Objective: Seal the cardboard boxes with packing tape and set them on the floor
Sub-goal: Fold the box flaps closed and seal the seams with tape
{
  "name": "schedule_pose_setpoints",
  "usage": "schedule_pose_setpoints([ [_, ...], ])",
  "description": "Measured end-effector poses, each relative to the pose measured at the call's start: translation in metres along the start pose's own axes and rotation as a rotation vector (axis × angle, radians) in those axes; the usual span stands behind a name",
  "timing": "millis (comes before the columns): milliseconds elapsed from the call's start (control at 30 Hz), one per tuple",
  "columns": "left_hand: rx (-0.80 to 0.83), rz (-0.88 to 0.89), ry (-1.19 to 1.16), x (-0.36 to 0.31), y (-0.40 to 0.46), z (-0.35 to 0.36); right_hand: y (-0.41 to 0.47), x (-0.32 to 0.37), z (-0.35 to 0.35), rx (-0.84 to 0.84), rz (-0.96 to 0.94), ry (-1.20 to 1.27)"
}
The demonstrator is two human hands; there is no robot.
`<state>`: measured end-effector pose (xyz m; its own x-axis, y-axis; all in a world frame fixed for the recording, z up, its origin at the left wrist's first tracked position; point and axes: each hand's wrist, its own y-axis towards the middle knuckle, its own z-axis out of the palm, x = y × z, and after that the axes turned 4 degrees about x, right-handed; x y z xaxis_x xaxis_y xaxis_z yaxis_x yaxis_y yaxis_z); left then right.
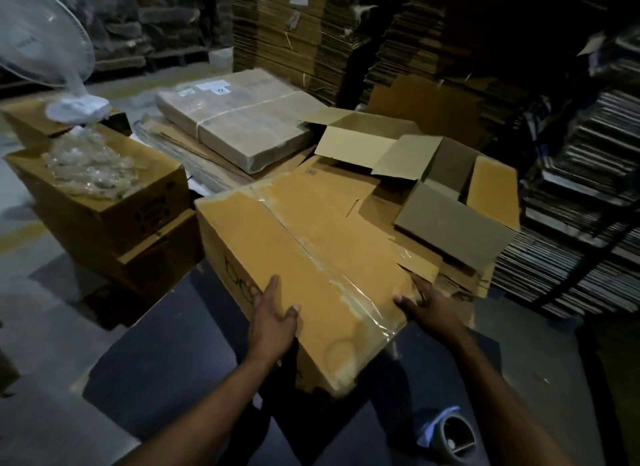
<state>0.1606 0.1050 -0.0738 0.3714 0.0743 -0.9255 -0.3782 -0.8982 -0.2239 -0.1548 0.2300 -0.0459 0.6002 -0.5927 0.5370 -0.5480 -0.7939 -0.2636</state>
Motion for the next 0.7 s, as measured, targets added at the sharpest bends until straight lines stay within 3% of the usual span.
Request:
schedule_pose_setpoints([
  [133,0.048,0.103,0.082,0.004,0.043,-0.023,-0.052,-0.012,0.024,-0.130,-0.128,0.081],
  [267,0.054,0.185,0.204,-0.007,0.060,-0.013,-0.097,-0.022,0.054,-0.231,-0.040,0.117],
  [367,0.185,0.205,0.296,-0.015,0.046,0.001,-0.127,-0.026,0.066,-0.231,-0.014,0.092],
  [433,0.242,0.352,0.596,-0.018,0.015,0.010,-0.140,-0.031,0.071,-0.182,-0.030,0.027],
  [533,0.286,0.764,0.947,-0.020,-0.030,0.025,-0.140,-0.044,0.080,-0.203,-0.058,-0.037],
  [600,0.397,0.872,1.044,-0.008,-0.037,0.041,-0.132,-0.052,0.084,-0.270,-0.120,-0.007],
  [700,0.411,0.893,1.213,0.002,-0.027,0.058,-0.127,-0.050,0.079,-0.296,-0.129,-0.036],
])
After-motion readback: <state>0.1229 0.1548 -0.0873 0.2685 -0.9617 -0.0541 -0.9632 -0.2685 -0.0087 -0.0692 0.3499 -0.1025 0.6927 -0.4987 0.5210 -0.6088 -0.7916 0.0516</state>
